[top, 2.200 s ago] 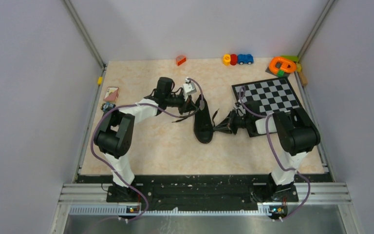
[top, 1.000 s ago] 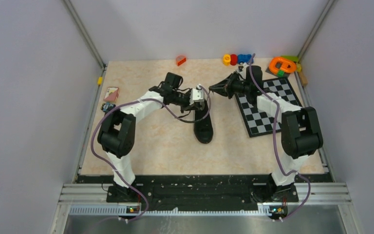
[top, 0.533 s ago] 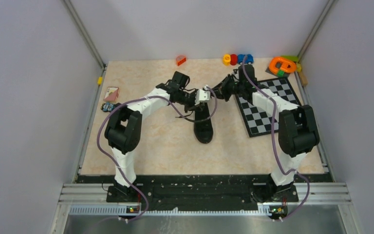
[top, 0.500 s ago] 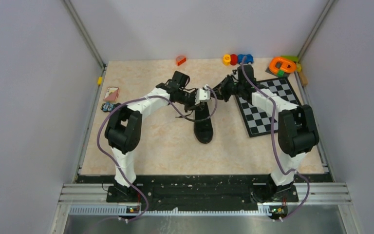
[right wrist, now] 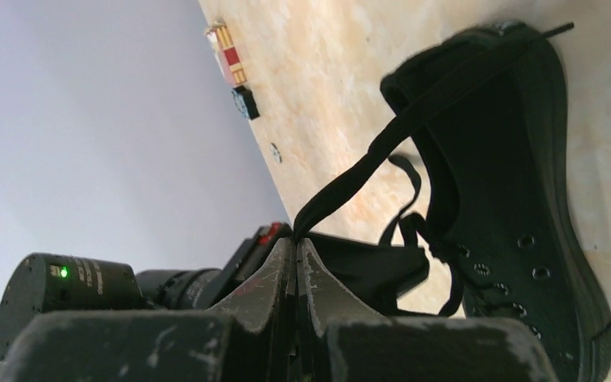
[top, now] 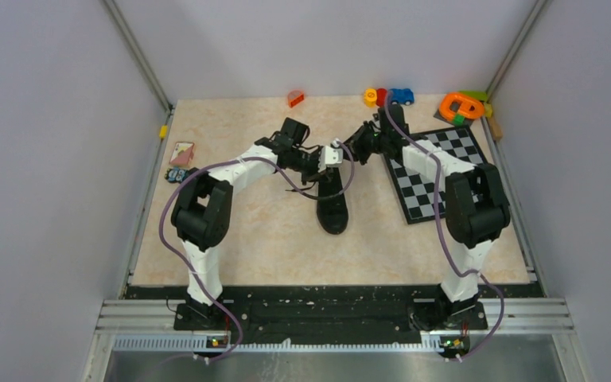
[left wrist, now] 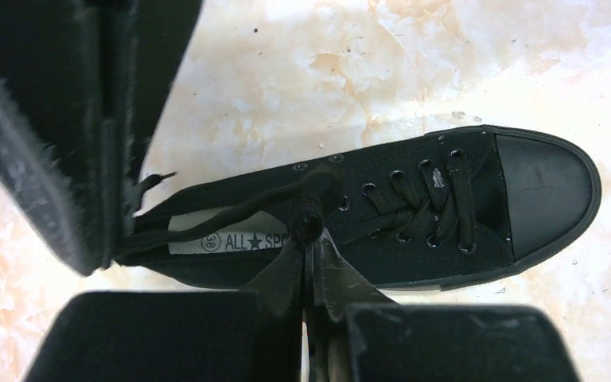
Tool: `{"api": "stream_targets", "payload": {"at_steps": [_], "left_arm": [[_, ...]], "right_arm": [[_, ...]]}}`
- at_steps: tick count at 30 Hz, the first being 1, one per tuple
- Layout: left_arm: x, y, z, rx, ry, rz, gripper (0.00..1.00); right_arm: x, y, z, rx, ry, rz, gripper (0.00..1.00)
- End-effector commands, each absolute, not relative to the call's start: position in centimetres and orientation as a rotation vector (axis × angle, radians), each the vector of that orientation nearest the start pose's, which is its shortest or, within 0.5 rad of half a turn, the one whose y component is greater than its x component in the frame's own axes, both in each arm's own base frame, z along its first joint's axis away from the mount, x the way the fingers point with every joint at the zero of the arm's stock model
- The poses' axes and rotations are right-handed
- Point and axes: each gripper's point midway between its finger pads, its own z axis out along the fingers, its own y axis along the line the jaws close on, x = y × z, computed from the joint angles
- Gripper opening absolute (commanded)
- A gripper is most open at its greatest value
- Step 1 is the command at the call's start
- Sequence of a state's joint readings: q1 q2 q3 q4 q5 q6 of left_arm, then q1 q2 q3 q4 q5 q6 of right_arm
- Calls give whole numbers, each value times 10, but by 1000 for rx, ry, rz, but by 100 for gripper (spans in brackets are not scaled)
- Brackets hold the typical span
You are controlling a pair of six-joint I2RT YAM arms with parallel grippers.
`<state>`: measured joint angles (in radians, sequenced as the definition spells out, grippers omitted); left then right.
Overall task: Tie the shoes
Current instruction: Wrap the shoelace around the shoelace.
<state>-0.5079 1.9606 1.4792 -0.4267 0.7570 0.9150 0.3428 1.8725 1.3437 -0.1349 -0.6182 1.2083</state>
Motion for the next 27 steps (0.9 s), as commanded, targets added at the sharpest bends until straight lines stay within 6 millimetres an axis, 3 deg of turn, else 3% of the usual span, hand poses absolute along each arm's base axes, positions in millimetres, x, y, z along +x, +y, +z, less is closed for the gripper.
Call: {"api": "stream_targets", "payload": {"at_steps": [1,6,13,27], "left_arm": [[371,-326,133,1690,1411,-750,0],[370,-326,136,1683,1411,-749,0],[378,-331,140,1636,1453,-765,0],[382,-333,140,1557,1505,-821,0]], "right_arm": [[430,298,178,675,2393,1409,0],[440,298,176,644,2386,1369,0],[438,303,182,638,2379,1386,0],[413,304,178,684,2407,1430,0]]}}
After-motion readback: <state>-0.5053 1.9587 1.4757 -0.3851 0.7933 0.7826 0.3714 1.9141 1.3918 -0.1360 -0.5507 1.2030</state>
